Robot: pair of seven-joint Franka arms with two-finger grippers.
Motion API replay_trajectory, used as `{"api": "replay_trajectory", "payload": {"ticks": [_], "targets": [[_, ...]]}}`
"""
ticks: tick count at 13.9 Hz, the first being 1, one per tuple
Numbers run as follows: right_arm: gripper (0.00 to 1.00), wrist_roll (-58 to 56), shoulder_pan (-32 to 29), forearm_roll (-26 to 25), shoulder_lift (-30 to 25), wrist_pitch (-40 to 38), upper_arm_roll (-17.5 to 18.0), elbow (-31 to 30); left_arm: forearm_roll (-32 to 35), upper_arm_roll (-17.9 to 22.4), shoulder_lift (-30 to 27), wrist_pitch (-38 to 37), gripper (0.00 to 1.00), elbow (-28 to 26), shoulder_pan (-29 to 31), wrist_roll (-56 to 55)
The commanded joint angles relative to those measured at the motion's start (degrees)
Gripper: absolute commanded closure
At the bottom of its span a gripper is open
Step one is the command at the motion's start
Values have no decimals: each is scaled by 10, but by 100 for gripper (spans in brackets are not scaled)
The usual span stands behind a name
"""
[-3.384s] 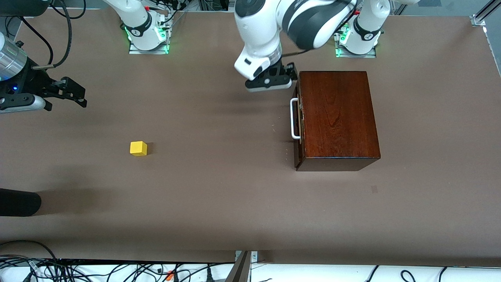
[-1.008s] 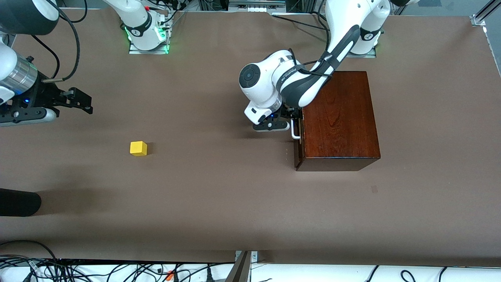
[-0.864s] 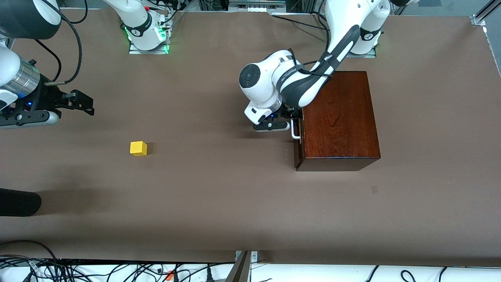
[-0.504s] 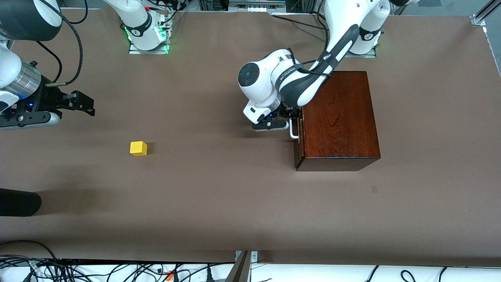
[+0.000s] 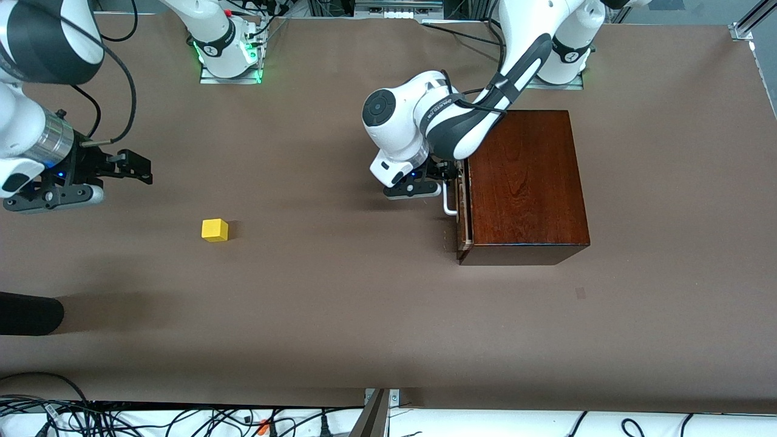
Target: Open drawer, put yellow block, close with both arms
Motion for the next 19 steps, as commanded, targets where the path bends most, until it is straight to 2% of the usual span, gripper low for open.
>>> {"api": "replay_trajectory", "payload": {"ticks": [1, 4, 9, 11, 14, 17, 19], "targets": [[0, -19, -9, 9, 25, -11, 2, 15, 2, -4, 27, 0, 0, 42, -16, -15], [0, -55, -7, 7, 28, -11, 3, 14, -12, -4, 32, 5, 0, 54, -22, -15], [0, -47, -8, 10, 32, -11, 3, 11, -24, -4, 42, 12, 0, 69, -29, -16], [0, -47, -8, 20, 31, 14, 3, -4, -28, -4, 50, 12, 0, 86, -36, -18], [0, -47, -8, 33, 14, 54, 3, -52, -36, -4, 56, 15, 0, 98, -44, -20], [0, -41, -8, 32, 21, 65, 3, -68, -36, -4, 59, 31, 0, 99, -47, -27], [0, -40, -7, 34, 24, 141, 3, -128, -37, -4, 62, 38, 0, 101, -51, -28]]}}
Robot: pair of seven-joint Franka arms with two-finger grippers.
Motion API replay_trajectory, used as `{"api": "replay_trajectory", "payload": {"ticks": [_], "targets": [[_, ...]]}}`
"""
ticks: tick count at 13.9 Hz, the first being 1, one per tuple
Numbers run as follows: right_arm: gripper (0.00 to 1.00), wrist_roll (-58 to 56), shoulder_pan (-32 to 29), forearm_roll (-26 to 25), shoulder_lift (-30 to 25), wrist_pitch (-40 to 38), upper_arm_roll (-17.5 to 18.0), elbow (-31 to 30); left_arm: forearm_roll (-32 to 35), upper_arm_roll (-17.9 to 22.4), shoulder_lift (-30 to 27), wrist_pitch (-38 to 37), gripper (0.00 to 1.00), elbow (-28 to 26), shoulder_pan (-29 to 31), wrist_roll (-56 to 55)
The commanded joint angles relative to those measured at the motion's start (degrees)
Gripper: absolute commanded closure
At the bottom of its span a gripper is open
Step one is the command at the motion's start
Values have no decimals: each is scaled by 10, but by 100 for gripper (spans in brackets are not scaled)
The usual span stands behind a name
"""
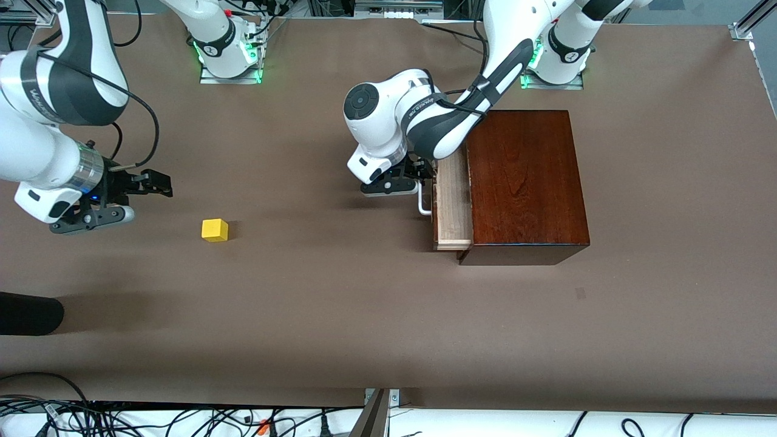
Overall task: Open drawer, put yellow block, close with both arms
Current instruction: 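Pull the drawer open with the left gripper while the right gripper reaches the cube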
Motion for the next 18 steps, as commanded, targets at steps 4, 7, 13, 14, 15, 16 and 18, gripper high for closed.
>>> {"api": "replay_trajectory", "payload": {"ticks": [4, 7, 13, 14, 15, 16, 18], "targets": [[0, 11, -4, 14, -7, 143, 4, -144, -31, -2, 38, 17, 0, 65, -28, -22], [0, 27, -4, 13, 23, 173, 4, -151, -31, -2, 45, 19, 0, 79, -36, -31], [0, 58, 1, 13, 95, 256, 6, -152, -38, -2, 57, 18, 0, 102, -42, -30], [0, 62, 2, 13, 100, 263, 7, -153, -38, -2, 52, 14, 0, 102, -37, -27], [0, 69, 2, 13, 107, 273, 9, -155, -39, -3, 41, 12, 0, 102, -30, -26], [0, 74, 2, 14, 114, 282, 10, -157, -48, -5, 28, 8, 0, 102, -21, -24], [0, 74, 4, 14, 123, 312, 11, -169, -73, -5, -4, -12, 0, 102, -17, -22]]}}
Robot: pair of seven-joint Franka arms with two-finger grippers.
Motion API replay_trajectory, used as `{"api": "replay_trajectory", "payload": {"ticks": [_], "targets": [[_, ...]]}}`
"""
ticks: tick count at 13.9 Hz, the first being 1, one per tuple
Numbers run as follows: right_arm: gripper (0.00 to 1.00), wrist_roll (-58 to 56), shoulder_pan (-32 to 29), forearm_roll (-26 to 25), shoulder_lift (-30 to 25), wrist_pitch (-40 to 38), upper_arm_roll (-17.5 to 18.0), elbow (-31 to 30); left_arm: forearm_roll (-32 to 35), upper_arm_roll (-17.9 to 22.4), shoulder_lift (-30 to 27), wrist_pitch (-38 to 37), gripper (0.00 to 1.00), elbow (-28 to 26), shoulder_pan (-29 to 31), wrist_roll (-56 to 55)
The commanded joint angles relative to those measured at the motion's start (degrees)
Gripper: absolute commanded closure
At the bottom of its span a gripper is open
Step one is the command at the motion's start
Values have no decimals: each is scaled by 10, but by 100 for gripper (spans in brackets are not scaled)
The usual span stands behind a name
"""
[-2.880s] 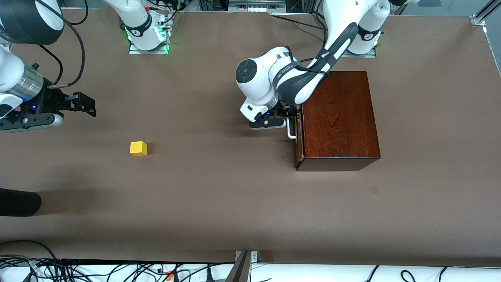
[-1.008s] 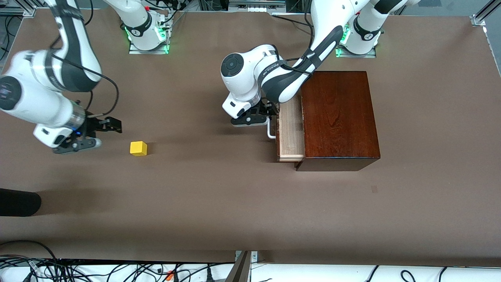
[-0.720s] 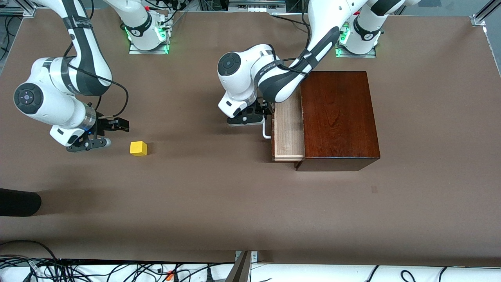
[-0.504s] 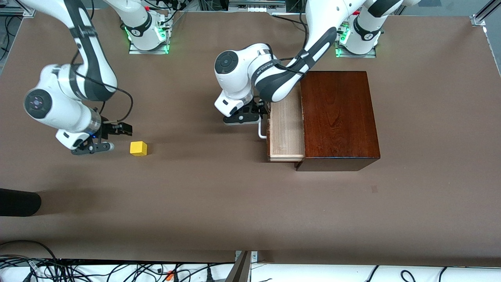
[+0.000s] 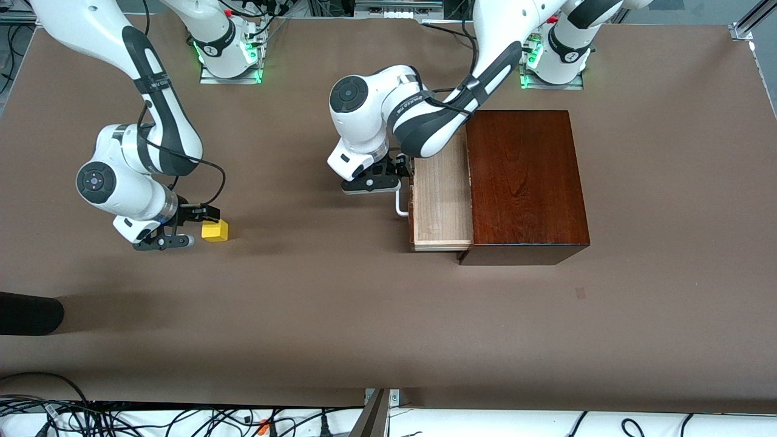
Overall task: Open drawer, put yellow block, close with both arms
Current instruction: 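Pull the drawer open with the left gripper while the right gripper reaches the cube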
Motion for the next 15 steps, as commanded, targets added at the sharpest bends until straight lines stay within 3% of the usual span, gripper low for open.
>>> {"api": "replay_trajectory", "payload": {"ticks": [1, 6, 10, 13, 15], "targets": [[0, 8, 3, 11, 7, 41, 5, -18, -27, -5, -46, -35, 0, 5, 13, 1], [3, 22, 7, 11, 19, 49, 10, -19, -129, -8, -161, -123, 0, -12, 102, 112], [7, 22, 7, 11, 25, 54, 10, -20, -160, -8, -241, -159, 0, -54, 192, 193], [11, 22, 7, 11, 28, 55, 10, -20, -181, -8, -270, -185, 0, -60, 254, 254], [20, 22, 7, 11, 28, 55, 10, -20, -181, -8, -278, -188, 0, -62, 282, 264]]}}
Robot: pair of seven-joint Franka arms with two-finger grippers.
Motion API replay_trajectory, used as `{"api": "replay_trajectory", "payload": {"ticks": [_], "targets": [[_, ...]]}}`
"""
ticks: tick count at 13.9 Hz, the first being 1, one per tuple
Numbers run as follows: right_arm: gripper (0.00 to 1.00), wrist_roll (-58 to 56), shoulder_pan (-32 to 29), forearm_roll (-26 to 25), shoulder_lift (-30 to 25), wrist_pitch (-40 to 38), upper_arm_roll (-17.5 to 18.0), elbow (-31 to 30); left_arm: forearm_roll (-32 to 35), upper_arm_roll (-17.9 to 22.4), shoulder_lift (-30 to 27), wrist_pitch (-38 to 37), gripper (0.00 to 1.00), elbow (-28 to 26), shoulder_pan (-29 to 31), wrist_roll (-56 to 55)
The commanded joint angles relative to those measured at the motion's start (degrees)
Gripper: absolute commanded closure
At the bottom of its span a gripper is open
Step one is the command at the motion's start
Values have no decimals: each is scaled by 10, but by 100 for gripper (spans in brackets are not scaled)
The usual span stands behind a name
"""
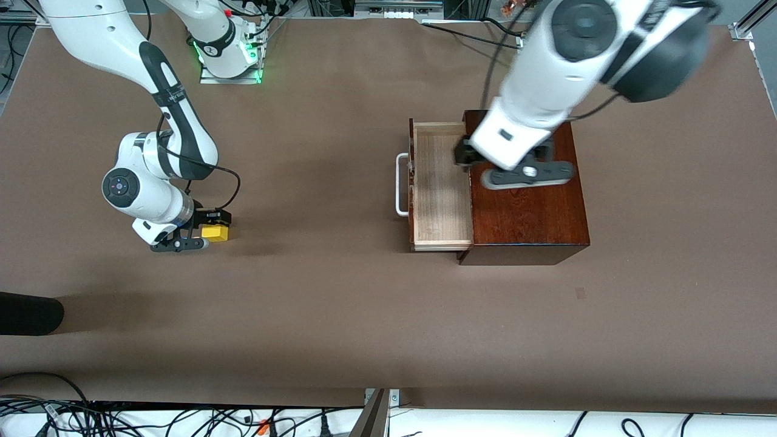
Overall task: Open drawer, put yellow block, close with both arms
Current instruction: 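Pull the drawer open with the left gripper while the right gripper reaches the cube, then grasp the yellow cube with the right gripper while the left gripper withdraws, then carry the yellow cube with the right gripper over the open drawer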
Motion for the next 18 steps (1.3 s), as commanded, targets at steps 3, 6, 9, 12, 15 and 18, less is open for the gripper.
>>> {"api": "replay_trajectory", "payload": {"ticks": [3, 6, 9, 12, 15, 18], "targets": [[36, 6, 2, 10, -2, 12, 1, -7, -16, -5, -36, -3, 0, -37, 73, 65], [49, 2, 2, 9, -4, 7, 2, -3, -36, 55, -52, -12, 0, -45, 72, 149], [59, -4, 9, 8, -10, 5, 4, 6, -70, 155, -79, -40, 0, -48, 40, 243], [61, 2, 29, 6, -42, -50, 15, 36, -70, 216, -127, -37, 0, -98, 18, 300], [61, 2, 33, 5, -65, -155, 16, 99, -70, 259, -156, -27, 0, -129, 4, 335], [61, 3, 36, 5, -79, -295, 37, 193, -70, 273, -157, -28, 0, -129, 11, 366]]}}
